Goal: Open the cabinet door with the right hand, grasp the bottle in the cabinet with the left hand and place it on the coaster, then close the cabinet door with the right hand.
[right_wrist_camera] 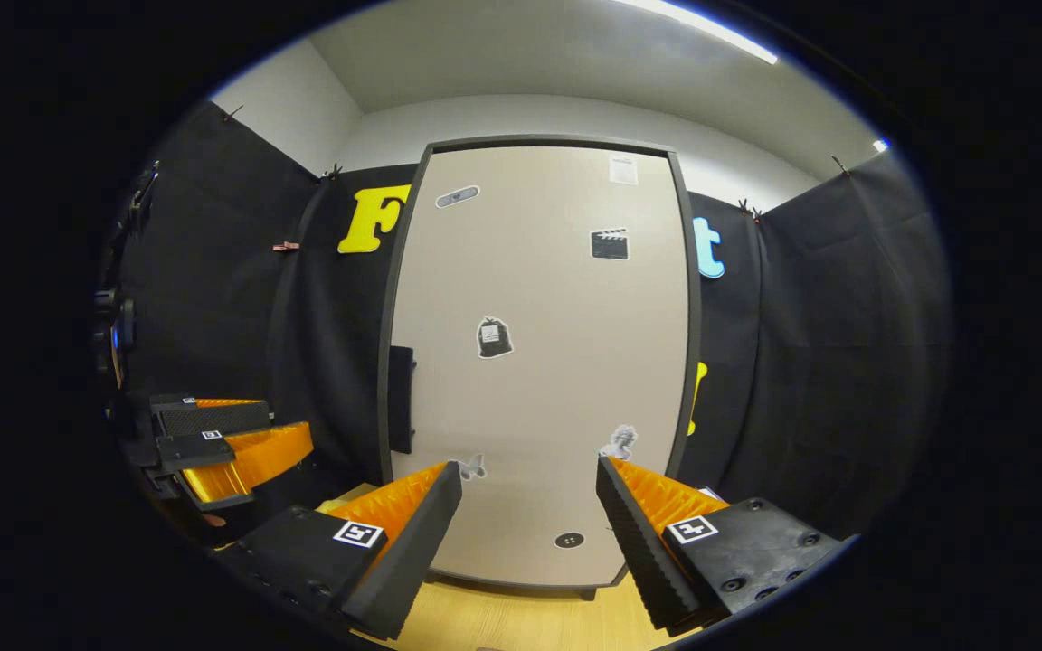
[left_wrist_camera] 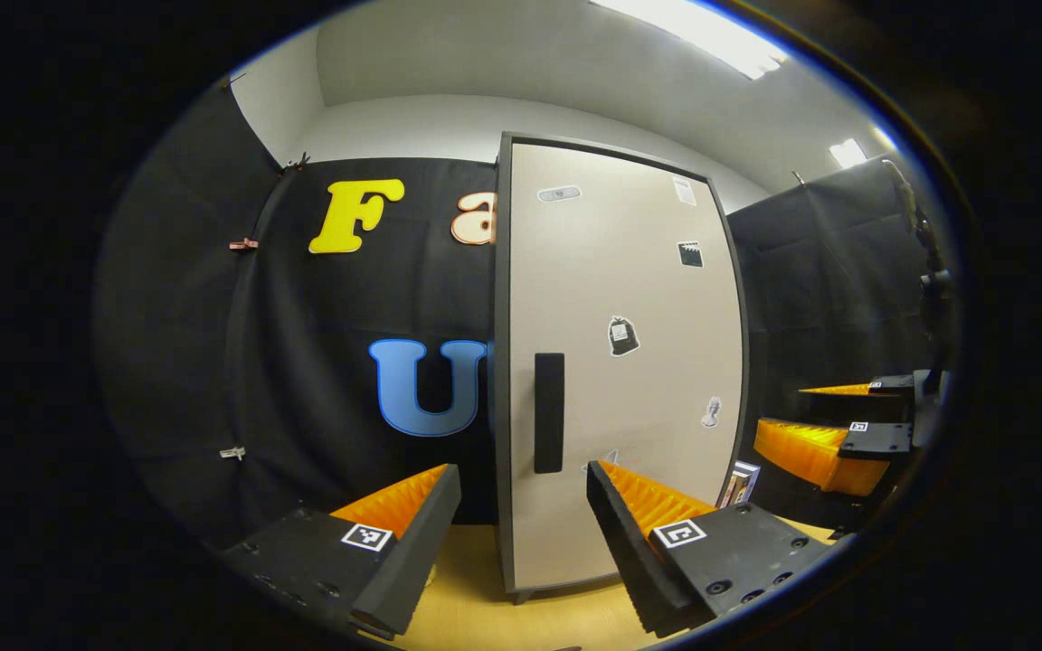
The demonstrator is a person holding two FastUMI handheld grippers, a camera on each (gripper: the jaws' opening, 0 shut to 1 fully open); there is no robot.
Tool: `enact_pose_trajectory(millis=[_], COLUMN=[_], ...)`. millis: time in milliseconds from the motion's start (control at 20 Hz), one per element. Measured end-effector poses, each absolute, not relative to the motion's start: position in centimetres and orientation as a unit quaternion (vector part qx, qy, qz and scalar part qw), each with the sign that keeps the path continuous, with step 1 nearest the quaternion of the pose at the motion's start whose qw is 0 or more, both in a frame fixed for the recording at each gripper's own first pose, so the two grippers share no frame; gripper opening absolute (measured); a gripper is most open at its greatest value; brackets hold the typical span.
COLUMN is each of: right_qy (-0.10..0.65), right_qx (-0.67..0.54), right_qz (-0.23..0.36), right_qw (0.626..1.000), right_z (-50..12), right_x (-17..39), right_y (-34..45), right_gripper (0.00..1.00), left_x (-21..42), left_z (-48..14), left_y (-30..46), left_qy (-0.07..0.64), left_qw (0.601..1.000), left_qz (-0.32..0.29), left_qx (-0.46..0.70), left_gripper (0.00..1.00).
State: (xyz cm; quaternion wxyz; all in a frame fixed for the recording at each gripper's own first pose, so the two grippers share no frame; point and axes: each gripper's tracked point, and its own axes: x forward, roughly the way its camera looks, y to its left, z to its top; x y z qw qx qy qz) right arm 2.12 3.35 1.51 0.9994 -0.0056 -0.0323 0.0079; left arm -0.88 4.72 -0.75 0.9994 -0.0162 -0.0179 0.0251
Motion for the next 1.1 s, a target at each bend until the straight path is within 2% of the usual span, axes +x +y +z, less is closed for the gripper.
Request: enact_pose_trajectory(millis=[400,600,1100], right_qy=[-0.037,-0.016,-0.022], right_qx=[-0.011,0.004,-0.007], right_qz=[0.043,0.054,-0.003], right_qw=[0.998,0.998,1.0], right_z=[0.8,-0.9,-2.0], right_x=[6.8,10.6,18.3], right_y=[10.9,14.7,17.4], right_gripper=[0.98,0.98,0.95], left_x=[-2.6,-3.0,-2.7], left_z=[-1.4,-1.8,-4.7], left_y=[9.9,11.9,17.3], left_qy=[-0.023,-0.025,0.002], left_qw=[0.999,0.999,0.997], left_qz=[0.043,0.049,0.078], left_qx=[-0.006,-0.002,-0.023], left_gripper=[0.89,0.89,0.89])
